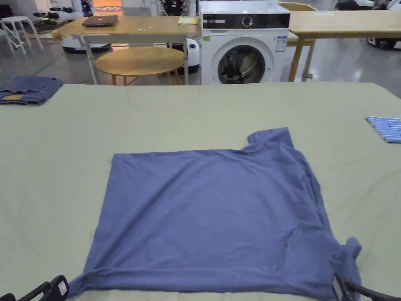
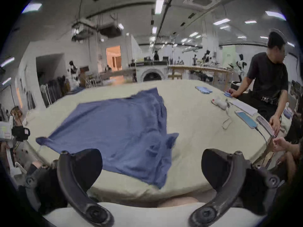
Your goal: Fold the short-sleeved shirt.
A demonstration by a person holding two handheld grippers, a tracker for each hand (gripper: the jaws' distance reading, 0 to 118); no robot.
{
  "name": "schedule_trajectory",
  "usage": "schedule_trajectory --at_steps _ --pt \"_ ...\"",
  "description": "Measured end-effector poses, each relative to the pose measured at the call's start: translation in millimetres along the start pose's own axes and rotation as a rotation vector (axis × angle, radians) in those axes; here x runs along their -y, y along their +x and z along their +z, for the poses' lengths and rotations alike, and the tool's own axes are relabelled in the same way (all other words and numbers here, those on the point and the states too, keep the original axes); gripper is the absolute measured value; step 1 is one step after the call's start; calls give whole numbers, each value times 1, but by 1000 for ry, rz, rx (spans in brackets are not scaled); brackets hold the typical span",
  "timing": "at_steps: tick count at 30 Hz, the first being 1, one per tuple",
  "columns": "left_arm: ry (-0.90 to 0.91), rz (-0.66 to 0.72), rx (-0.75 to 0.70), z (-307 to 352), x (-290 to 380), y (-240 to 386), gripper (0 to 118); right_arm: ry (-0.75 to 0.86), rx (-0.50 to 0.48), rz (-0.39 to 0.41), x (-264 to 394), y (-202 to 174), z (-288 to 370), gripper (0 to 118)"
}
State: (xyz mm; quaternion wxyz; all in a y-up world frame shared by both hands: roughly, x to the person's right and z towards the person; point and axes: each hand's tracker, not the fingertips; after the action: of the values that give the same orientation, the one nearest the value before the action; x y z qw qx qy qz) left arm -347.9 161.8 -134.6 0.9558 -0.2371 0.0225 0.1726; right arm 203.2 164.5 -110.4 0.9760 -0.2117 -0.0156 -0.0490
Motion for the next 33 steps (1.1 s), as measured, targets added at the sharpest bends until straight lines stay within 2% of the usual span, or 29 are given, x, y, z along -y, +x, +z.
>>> schedule_trajectory --at_steps 1,2,3,4,5,6,7,9,11,14,18,19,20,21,22,23,29,31,32,33 --pt "34 7 8 9 0 1 85 -9 -48 12 3 -9 4 107" --pt "58 6 10 16 1 4 70 -15 -74 35 5 -15 5 91" --pt "76 -28 23 22 3 10 31 -24 -72 75 9 -22 4 58" --pt "81 -95 23 25 5 15 0 -32 -61 112 12 -28 2 25" --pt "82 -176 -11 26 8 21 0 -45 -63 134 16 -33 -1 2" --pt "92 -268 -72 27 12 29 0 -55 -48 129 20 -39 -6 0" --pt "55 -306 -52 23 18 32 0 -63 -39 119 23 -42 -8 0" --pt "-19 -311 14 19 24 33 0 -98 -104 56 20 -51 -8 0" --pt "-23 -291 9 19 31 35 0 -86 -109 73 21 -59 -6 0" --pt "-87 -303 50 13 35 39 0 -69 -115 168 18 -72 -2 0" --pt "-120 -330 -19 -10 26 39 0 -90 -125 147 16 -70 -1 0" --pt "-114 -315 -77 -17 22 37 12 -95 -127 130 16 -68 0 0" --pt "-101 -295 -98 -24 18 34 50 -99 -127 118 15 -66 1 0" --pt "-116 -283 -90 -33 13 30 108 -101 -123 109 14 -61 1 0" --pt "-146 -279 -82 -42 8 26 118 -102 -115 99 13 -59 1 0" --pt "-118 -265 -62 -45 2 23 116 -103 -113 93 12 -57 2 0" --pt "-189 -379 -92 -80 -3 27 116 -110 -76 43 11 -46 6 0" --pt "-278 -400 -82 -94 6 29 109 -111 -70 33 10 -44 6 0" --pt "-311 -406 -70 -99 9 29 96 -113 -66 31 10 -44 6 0" --pt "-345 -407 -55 -104 12 28 58 -115 -64 31 11 -42 6 0"
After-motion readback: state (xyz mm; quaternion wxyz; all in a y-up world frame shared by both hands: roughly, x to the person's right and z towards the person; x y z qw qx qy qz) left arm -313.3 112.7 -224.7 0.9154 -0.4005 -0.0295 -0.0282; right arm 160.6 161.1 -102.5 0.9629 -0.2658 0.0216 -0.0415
